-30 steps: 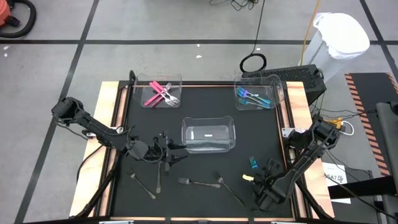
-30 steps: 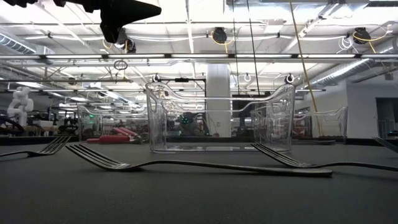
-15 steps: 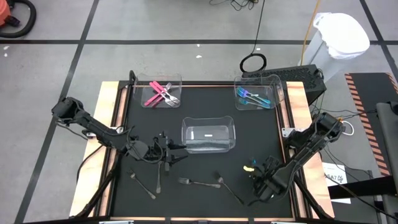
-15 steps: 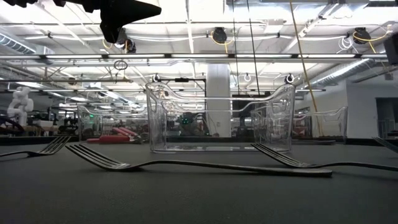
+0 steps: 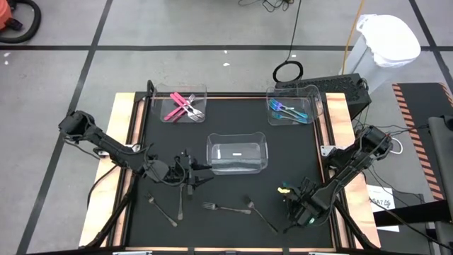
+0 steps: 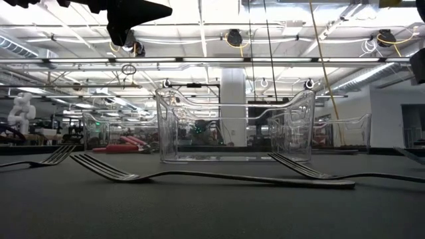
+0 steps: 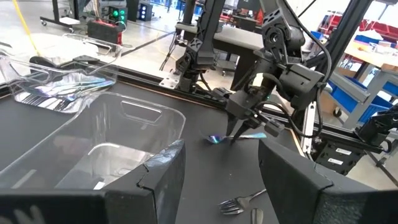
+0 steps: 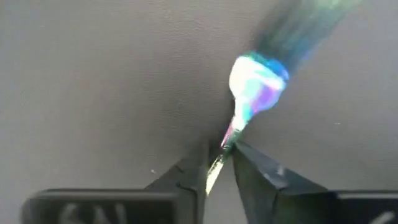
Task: Sort silverware by color (type)
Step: Put the blue fork into the right transparent bin
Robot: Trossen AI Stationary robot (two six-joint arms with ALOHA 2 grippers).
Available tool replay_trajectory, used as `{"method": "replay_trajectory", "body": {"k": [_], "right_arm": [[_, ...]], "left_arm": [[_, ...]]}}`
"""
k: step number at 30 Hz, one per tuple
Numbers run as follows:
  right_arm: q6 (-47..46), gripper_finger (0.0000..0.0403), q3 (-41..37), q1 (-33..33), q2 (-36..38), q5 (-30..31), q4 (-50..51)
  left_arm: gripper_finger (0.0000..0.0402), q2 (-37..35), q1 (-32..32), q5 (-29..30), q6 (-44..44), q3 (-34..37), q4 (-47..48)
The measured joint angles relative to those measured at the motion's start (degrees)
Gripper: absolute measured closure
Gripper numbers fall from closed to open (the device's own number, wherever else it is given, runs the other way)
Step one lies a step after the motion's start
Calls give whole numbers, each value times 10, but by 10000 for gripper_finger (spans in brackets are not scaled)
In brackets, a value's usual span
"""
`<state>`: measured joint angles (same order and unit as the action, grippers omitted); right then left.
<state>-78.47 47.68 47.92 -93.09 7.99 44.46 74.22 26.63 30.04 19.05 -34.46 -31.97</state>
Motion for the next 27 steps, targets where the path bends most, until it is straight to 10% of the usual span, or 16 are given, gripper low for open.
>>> {"method": "replay_trajectory", "body": {"k": [5, 27], "right_arm": [[10, 391, -1, 1, -1, 21, 1], [139, 395, 189, 1, -3, 176, 162]], "left_arm": [[199, 0, 0, 0, 0, 0, 0], [199, 0, 0, 0, -19, 0, -7]]}}
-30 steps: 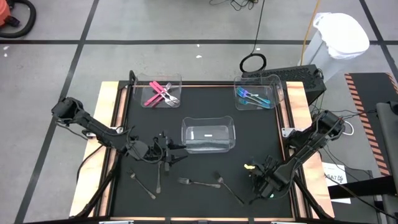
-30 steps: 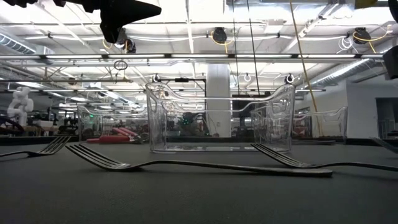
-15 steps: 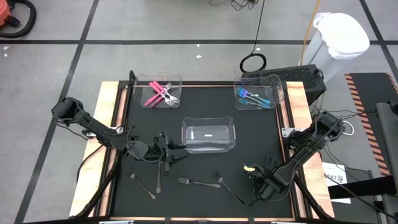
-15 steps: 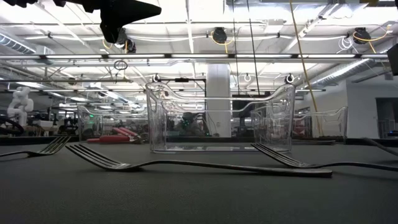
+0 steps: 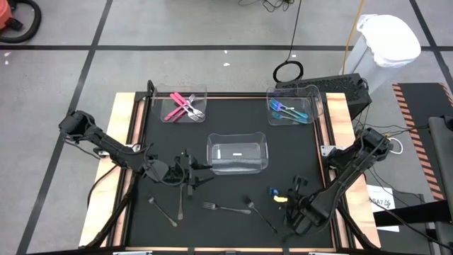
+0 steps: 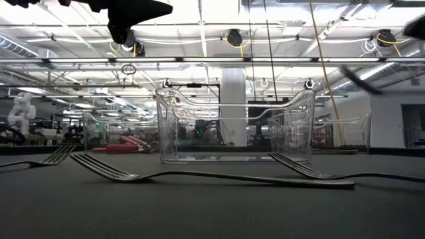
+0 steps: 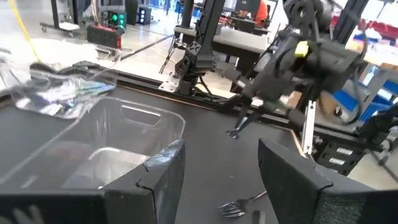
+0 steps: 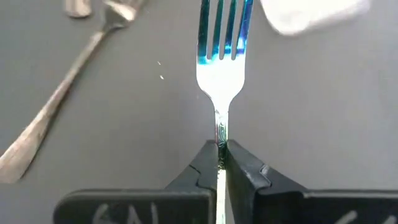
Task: Sort silverware by color (type)
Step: Put the blue fork into the right transparent bin
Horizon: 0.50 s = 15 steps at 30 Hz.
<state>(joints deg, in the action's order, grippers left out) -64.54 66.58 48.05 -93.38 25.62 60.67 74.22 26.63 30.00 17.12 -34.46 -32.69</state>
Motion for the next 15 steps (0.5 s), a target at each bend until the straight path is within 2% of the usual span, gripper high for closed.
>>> {"method": "replay_trajectory", "body": {"k": [4, 8, 11, 15], "right_arm": [[67, 395, 55, -1, 0, 50, -5], [140, 395, 91, -7, 0, 91, -10], [188, 395, 100, -18, 1, 102, -40], [250, 395, 99, -36, 1, 99, -90]], "left_arm": [[199, 0, 0, -2, -64, -8, 1], [199, 0, 0, -34, -131, -20, 1], [199, 0, 0, -71, -179, -26, 1], [199, 0, 0, -91, -242, -29, 2]]}}
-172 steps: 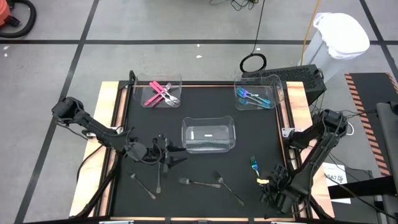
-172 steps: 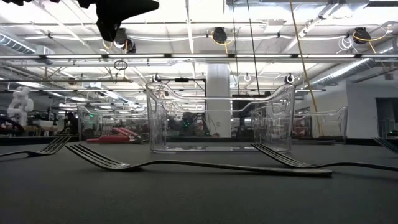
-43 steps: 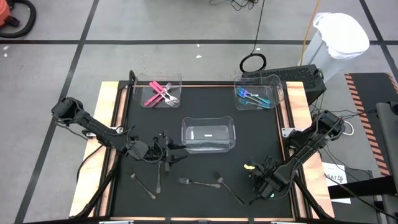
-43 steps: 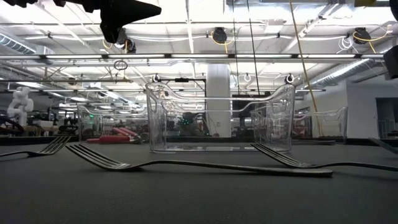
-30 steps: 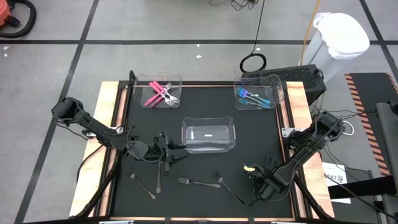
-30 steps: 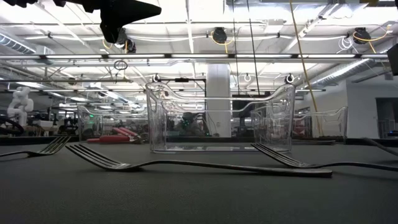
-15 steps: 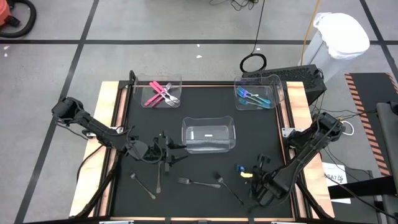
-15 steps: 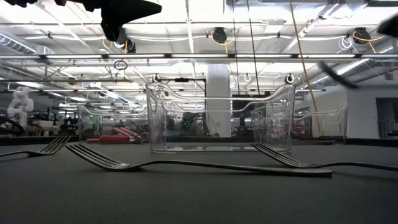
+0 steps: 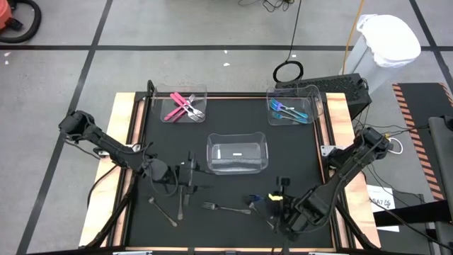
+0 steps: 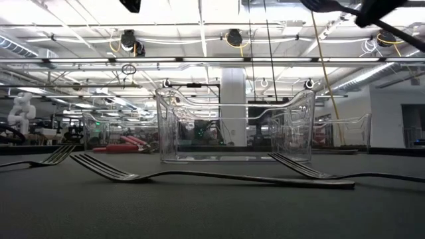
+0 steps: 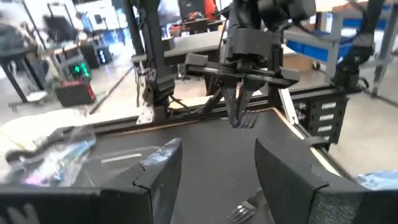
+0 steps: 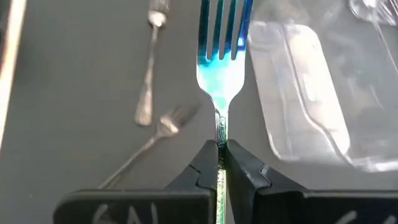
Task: Sort silverware by color (type)
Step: Put the blue fork into the right transparent bin
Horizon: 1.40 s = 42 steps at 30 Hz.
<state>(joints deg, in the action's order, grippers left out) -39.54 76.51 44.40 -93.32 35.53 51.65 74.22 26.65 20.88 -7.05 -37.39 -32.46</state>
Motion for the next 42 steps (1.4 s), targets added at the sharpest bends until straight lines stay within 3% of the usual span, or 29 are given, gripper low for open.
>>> {"method": "replay_trajectory", "body": {"k": [9, 20, 36, 42], "right_arm": [[164, 395, 0, -80, 1, -74, -75], [237, 395, 0, -176, 1, -147, -92], [265, 395, 0, -174, -27, -162, -174], [274, 395, 0, -184, -33, -178, -177]], "left_arm": [[199, 0, 0, -1, -89, 0, 6], [199, -1, 0, -17, -128, -23, 95], [199, -1, 0, -11, -128, -24, 126], [199, -1, 0, 24, -132, -24, 135]]}}
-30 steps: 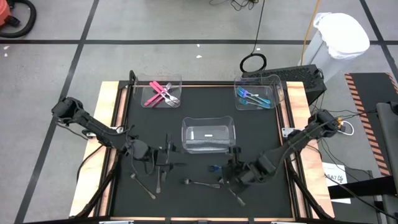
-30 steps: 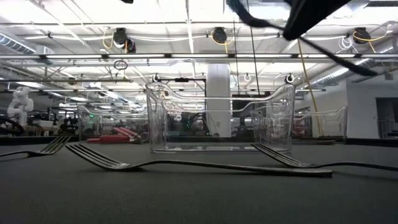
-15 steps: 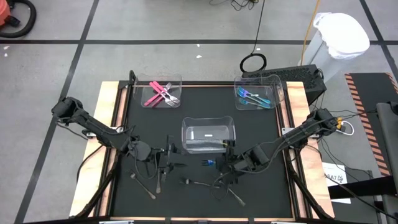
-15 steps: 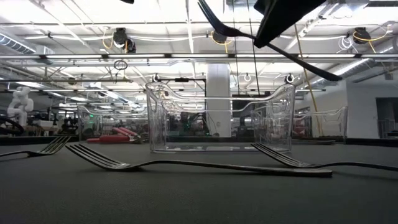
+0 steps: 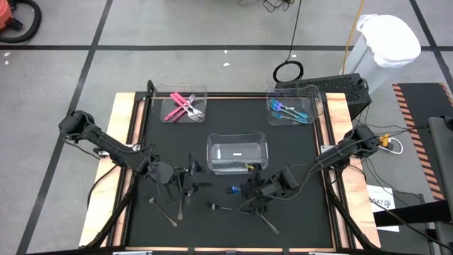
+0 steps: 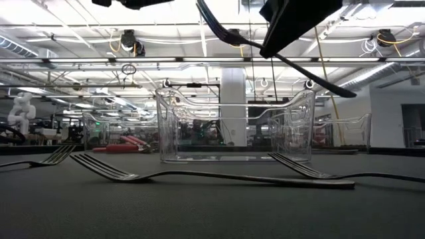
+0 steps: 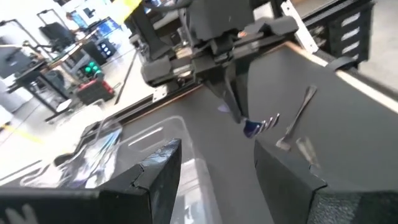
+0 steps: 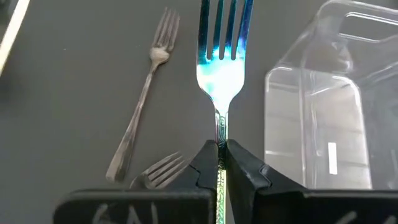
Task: Sort silverware by color (type)
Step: Put the blue fork into the right transparent bin
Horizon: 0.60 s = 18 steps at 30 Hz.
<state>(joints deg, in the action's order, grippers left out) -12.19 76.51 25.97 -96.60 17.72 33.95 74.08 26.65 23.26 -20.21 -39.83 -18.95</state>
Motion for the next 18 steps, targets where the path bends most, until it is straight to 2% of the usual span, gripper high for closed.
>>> {"method": "replay_trajectory", "body": {"k": [5, 12, 18], "right_arm": [[0, 395, 0, -1, 0, 0, 0], [-1, 395, 0, -1, 0, 0, 0], [-1, 395, 0, -1, 0, 0, 1]], "left_arm": [[199, 0, 0, 30, -3, 0, 5], [199, 3, 6, 32, -33, 0, 7], [199, 33, 12, 50, -101, 0, -1]]}}
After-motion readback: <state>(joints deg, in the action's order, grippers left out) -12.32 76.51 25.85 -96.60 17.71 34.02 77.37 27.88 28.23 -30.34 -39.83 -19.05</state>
